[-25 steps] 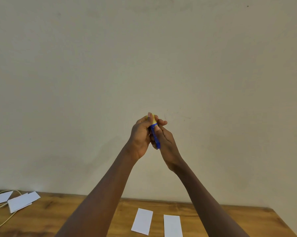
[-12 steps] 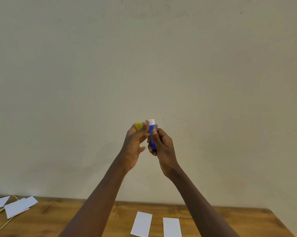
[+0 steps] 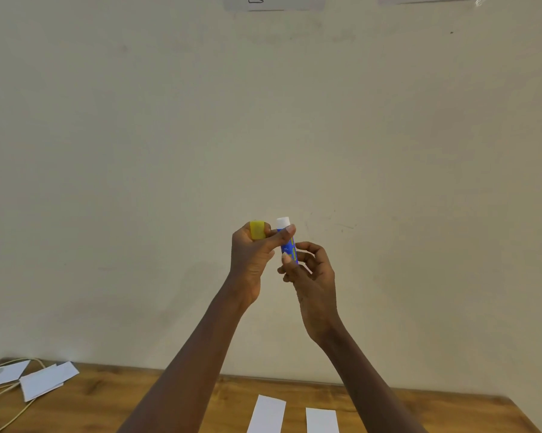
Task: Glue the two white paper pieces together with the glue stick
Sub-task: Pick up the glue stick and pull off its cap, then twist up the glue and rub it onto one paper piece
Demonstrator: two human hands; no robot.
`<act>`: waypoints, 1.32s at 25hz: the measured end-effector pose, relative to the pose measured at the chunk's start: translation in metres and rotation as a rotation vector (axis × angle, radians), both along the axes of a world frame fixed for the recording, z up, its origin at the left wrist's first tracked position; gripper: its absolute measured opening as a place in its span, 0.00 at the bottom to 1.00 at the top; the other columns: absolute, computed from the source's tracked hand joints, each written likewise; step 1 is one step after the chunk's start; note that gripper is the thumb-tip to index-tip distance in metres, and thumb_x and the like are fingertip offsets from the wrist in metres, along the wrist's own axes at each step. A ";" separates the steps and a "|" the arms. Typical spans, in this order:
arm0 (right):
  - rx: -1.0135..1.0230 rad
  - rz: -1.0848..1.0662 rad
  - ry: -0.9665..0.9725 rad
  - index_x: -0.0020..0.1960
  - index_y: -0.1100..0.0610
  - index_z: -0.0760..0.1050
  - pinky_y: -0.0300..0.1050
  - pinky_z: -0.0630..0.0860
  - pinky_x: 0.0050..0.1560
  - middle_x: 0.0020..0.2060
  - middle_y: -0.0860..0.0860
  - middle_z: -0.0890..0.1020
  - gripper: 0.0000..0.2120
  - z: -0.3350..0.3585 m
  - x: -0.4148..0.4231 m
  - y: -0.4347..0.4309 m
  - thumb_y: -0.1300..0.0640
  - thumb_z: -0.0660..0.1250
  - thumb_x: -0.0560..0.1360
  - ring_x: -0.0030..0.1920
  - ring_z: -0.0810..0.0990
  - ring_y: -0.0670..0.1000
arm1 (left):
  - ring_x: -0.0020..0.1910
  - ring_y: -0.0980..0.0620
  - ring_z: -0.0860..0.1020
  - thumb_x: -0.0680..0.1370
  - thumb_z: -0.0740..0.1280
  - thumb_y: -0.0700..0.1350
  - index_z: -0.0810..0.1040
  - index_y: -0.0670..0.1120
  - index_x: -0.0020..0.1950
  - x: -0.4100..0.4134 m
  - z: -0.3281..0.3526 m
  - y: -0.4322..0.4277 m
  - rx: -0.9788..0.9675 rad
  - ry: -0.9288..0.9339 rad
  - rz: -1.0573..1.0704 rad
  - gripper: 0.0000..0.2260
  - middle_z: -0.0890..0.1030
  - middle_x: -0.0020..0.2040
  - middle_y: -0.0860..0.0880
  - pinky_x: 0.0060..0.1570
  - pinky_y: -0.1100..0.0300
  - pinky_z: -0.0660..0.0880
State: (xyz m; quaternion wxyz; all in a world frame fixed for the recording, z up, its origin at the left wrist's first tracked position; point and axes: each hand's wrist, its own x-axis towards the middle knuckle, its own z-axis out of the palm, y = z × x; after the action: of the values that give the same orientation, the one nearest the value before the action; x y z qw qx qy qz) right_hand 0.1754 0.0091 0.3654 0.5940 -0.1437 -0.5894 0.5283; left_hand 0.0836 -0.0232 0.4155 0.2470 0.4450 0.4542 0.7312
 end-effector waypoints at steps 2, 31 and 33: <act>0.025 -0.105 0.010 0.47 0.59 0.72 0.33 0.77 0.35 0.37 0.53 0.78 0.08 -0.001 -0.001 -0.002 0.63 0.68 0.69 0.32 0.79 0.45 | 0.41 0.44 0.79 0.67 0.73 0.40 0.67 0.47 0.29 -0.004 0.001 0.003 0.055 -0.016 -0.020 0.15 0.74 0.40 0.39 0.51 0.45 0.76; -0.032 -0.150 -0.071 0.39 0.57 0.72 0.31 0.68 0.24 0.26 0.52 0.76 0.14 0.002 0.002 -0.008 0.56 0.52 0.78 0.20 0.73 0.44 | 0.35 0.48 0.82 0.70 0.69 0.36 0.63 0.44 0.29 0.011 0.004 0.013 0.159 0.115 -0.014 0.16 0.74 0.38 0.37 0.45 0.51 0.79; -0.063 -0.112 -0.084 0.42 0.57 0.72 0.31 0.70 0.26 0.30 0.49 0.77 0.14 0.000 0.003 -0.007 0.53 0.50 0.78 0.21 0.74 0.44 | 0.33 0.53 0.83 0.71 0.68 0.36 0.63 0.43 0.30 0.010 0.002 0.013 0.157 0.122 -0.044 0.15 0.75 0.41 0.37 0.43 0.55 0.79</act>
State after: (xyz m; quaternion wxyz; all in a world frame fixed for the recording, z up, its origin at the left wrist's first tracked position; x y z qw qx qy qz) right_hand 0.1781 0.0023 0.3658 0.5924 -0.2172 -0.5880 0.5061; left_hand 0.0938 -0.0107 0.4176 0.1993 0.5164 0.3998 0.7306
